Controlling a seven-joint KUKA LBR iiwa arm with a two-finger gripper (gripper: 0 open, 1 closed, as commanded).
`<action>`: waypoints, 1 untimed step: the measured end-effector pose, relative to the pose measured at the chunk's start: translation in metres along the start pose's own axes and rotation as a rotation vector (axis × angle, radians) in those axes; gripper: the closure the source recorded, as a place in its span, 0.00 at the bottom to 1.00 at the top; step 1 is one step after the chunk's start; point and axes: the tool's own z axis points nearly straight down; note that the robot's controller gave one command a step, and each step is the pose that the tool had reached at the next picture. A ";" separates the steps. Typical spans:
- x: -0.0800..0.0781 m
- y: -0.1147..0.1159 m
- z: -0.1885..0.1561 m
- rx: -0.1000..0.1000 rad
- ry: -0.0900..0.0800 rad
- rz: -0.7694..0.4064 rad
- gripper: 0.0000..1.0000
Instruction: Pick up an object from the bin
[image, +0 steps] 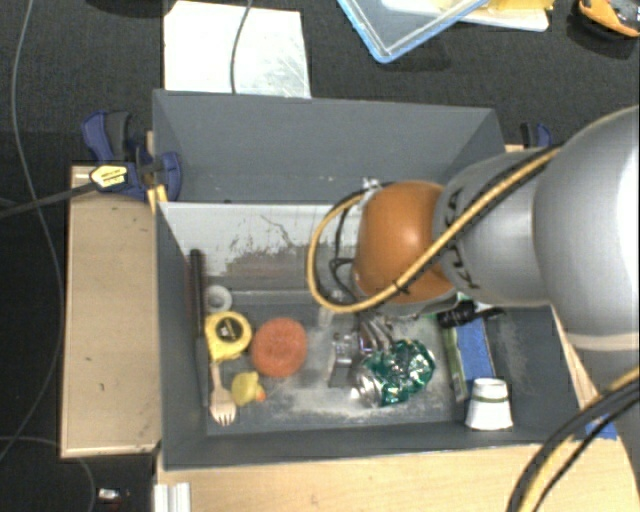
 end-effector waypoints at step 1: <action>0.011 -0.050 -0.061 -0.002 -0.001 0.012 0.00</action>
Offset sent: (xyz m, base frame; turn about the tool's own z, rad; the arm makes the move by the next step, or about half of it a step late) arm -0.0285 -0.0781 0.0479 -0.1725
